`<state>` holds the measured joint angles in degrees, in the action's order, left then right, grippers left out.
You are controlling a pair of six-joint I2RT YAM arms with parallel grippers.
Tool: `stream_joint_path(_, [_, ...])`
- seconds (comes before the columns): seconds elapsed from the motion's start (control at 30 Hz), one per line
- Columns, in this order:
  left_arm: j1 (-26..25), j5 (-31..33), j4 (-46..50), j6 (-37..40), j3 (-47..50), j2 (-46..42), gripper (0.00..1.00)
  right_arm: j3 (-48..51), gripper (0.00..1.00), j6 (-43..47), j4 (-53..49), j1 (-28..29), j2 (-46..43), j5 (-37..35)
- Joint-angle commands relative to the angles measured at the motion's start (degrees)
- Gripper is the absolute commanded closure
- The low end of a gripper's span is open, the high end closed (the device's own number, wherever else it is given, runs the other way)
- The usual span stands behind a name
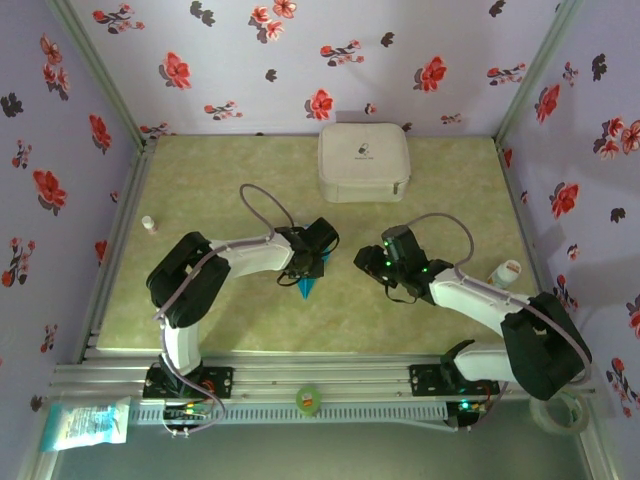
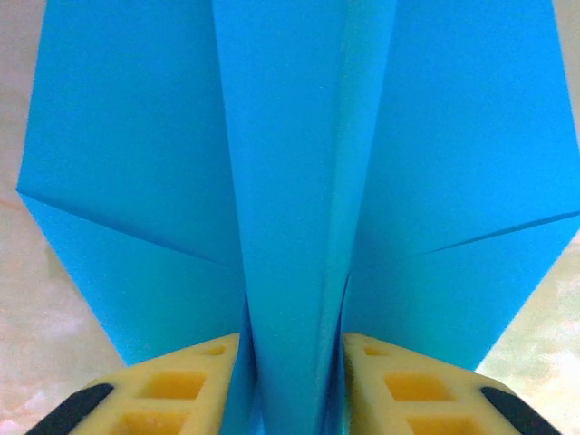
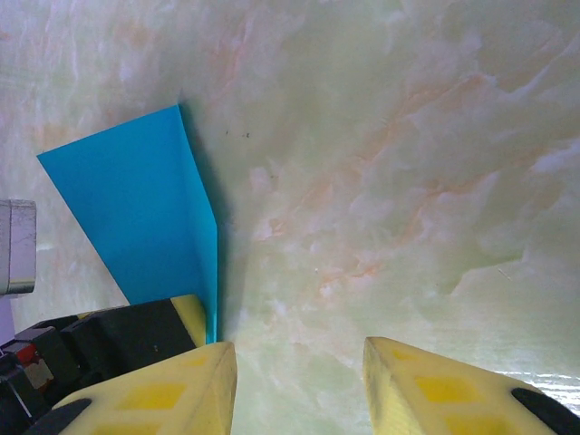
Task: Fold a paper plane with a square sheet of paper (pick it up from the middle)
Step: Move a paper plane to the center of the table.
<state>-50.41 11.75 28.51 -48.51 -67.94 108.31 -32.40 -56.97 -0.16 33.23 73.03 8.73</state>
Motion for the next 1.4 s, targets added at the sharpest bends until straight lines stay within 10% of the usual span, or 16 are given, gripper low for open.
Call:
stream_joint_path(0.0, [-0.5,1.5,5.1,-2.8,-0.6,2.5,0.69,0.6,0.58,1.2,-1.2,-0.6,-0.7,-1.1])
stream_joint_path(1.13, [-1.1,3.7,7.7,-0.7,-2.4,-6.1,0.64,-0.4,0.58,1.0,-2.2,-0.8,-0.4,-1.4])
stream_joint_path(1.37, [-1.1,9.0,6.5,1.5,0.0,-16.0,0.63,-5.8,0.58,9.0,-14.8,-1.1,-5.0,-9.8])
